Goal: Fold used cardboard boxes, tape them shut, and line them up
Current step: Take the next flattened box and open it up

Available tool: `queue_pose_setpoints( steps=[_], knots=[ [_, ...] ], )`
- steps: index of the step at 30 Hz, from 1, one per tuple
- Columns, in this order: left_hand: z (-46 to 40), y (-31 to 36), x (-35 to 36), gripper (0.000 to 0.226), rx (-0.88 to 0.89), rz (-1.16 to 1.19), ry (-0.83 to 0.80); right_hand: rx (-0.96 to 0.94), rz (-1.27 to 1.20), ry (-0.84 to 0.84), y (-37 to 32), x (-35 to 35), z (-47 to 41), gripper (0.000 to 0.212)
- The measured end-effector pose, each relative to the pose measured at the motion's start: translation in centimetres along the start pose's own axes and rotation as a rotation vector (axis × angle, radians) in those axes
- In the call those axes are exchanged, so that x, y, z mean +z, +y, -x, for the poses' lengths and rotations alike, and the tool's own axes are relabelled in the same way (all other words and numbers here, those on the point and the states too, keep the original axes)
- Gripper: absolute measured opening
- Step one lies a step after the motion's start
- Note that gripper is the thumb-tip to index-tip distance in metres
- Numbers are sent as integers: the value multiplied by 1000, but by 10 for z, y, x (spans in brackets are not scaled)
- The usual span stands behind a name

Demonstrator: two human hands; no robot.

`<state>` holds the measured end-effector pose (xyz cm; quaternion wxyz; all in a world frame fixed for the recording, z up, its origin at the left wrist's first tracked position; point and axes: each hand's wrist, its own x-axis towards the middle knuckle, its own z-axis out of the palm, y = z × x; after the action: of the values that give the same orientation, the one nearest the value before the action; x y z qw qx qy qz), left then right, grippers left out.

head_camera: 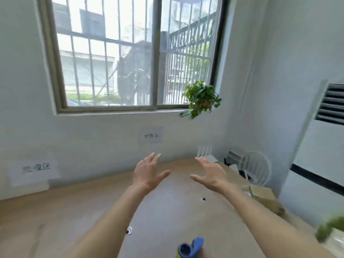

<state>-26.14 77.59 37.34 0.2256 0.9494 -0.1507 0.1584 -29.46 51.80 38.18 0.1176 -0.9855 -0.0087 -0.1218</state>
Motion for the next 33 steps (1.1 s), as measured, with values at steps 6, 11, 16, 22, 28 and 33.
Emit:
queue_pose_setpoints(
  steps=[6,11,16,22,28,33],
  knots=[
    [-22,179,61,84,198,71,-93,262,53,53,170,-90,76,86],
    [-49,285,120,84,326,116,-167,434,89,71,270,-132,116,85],
    [-94,355,179,84,390,164,-201,515,127,56,356,-145,109,84],
    [-171,407,263,84,416,147,-288,552,171,-47,450,-143,53,84],
    [-228,424,341,84,395,126,-344,547,152,-117,520,-116,-10,84],
    [-251,419,412,83,330,94,-412,518,115,-199,571,-66,-53,84]
  ],
)
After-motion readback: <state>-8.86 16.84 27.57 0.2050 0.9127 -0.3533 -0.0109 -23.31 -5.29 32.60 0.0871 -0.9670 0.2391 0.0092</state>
